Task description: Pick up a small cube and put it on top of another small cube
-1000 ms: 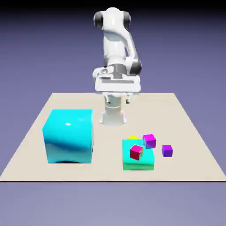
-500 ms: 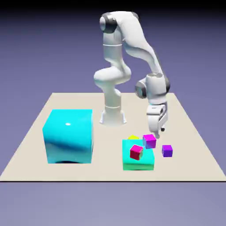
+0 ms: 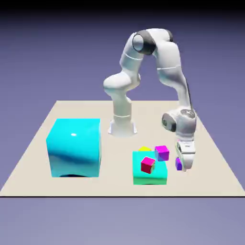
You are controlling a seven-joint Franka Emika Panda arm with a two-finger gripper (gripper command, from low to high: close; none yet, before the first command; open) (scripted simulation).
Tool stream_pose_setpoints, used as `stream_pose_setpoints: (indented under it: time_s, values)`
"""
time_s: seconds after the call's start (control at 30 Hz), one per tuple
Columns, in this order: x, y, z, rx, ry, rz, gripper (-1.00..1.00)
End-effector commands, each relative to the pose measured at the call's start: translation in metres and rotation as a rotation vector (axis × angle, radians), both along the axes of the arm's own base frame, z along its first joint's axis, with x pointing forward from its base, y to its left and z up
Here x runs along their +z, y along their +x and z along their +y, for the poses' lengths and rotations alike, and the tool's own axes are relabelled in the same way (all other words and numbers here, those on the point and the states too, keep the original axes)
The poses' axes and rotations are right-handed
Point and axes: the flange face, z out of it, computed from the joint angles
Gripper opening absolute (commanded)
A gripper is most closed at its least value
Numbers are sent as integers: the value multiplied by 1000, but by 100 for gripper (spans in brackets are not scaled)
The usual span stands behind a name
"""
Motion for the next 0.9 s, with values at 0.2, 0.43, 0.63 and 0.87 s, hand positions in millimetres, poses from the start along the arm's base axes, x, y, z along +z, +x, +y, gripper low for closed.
stream_pose_setpoints:
  time_s: [0.2, 0.43, 0.63, 0.87]
  values:
    - [84, 10, -17, -108, 9, 8, -100]
    - [165, 31, -82, -447, 10, 9, -100]
    - [167, 34, -112, -589, 1, 0, -100]
    - [154, 34, -112, -589, 1, 0, 100]
